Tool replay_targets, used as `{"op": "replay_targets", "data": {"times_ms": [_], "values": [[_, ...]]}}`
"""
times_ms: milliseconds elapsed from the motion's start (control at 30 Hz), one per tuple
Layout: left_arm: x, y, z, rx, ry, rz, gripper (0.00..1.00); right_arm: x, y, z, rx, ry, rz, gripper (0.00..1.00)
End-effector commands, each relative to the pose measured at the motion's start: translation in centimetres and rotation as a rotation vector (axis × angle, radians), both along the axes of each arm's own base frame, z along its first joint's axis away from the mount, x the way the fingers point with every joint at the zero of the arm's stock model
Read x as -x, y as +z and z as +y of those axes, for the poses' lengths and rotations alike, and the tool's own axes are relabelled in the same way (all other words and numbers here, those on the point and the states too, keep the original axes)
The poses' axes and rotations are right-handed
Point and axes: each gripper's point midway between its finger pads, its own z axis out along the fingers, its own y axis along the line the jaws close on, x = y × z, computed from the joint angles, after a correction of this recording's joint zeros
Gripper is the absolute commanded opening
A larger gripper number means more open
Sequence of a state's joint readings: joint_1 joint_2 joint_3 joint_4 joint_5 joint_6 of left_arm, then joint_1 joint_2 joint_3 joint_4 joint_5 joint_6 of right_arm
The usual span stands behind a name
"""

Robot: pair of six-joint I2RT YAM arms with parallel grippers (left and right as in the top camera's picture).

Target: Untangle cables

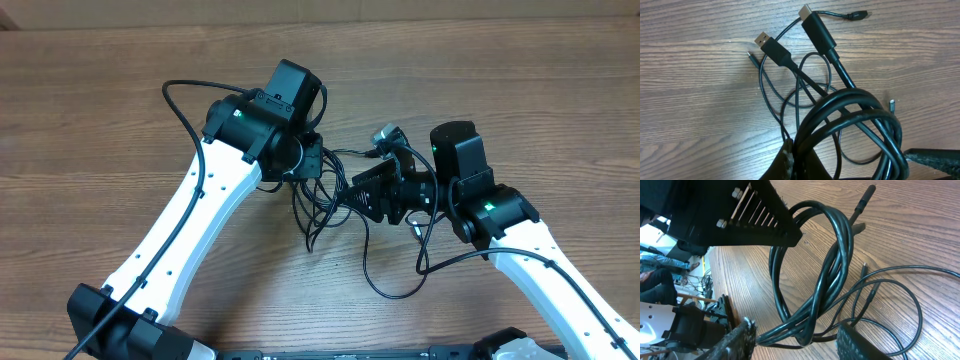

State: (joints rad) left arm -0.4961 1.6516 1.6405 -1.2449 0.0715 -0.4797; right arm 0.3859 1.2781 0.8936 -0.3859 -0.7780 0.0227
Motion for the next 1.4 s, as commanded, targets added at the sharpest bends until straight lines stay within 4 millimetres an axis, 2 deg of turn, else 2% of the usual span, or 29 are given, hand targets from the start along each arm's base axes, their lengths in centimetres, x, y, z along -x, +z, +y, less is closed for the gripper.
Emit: {"op": "replay_targets", "data": {"times_ms": [0, 233, 400, 667, 833, 1133, 1367], "values": [[0.1, 0.5, -0.5, 0.029, 0.020, 0.000, 0.04, -0.1, 0.6, 0.1, -0.010, 0.006, -0.027, 0.50], [0.6, 0.6, -1.3, 0.050, -0.001, 0.013, 0.04, -0.4, 1.9, 0.6, -0.052, 0.028, -0.083, 0.48], [0.6, 0.7, -2.0, 0.074, -0.013, 0.009, 0.04, -0.2, 1.6, 0.6, -0.047, 0.030, -0.065, 0.43], [0.4, 0.9, -2.8, 0.088, -0.021, -0.010, 0.04, 0.2, 1.3, 0.5, -0.040, 0.034, -0.039, 0.43], [0.4, 1.1, -3.2, 0.100, -0.023, -0.015, 0.04, 0.7, 1.2, 1.1, -0.038, 0.055, -0.040, 0.44], [0.5, 1.1, -3.4, 0.111, -0.030, -0.009, 0.04, 0.3, -0.6, 0.3, 0.056, -0.018, -0.009, 0.51], [0.5, 1.2, -3.7, 0.124, -0.034, -0.008, 0.04, 0.6, -1.1, 0.1, 0.069, -0.019, 0.016, 0.52]]}}
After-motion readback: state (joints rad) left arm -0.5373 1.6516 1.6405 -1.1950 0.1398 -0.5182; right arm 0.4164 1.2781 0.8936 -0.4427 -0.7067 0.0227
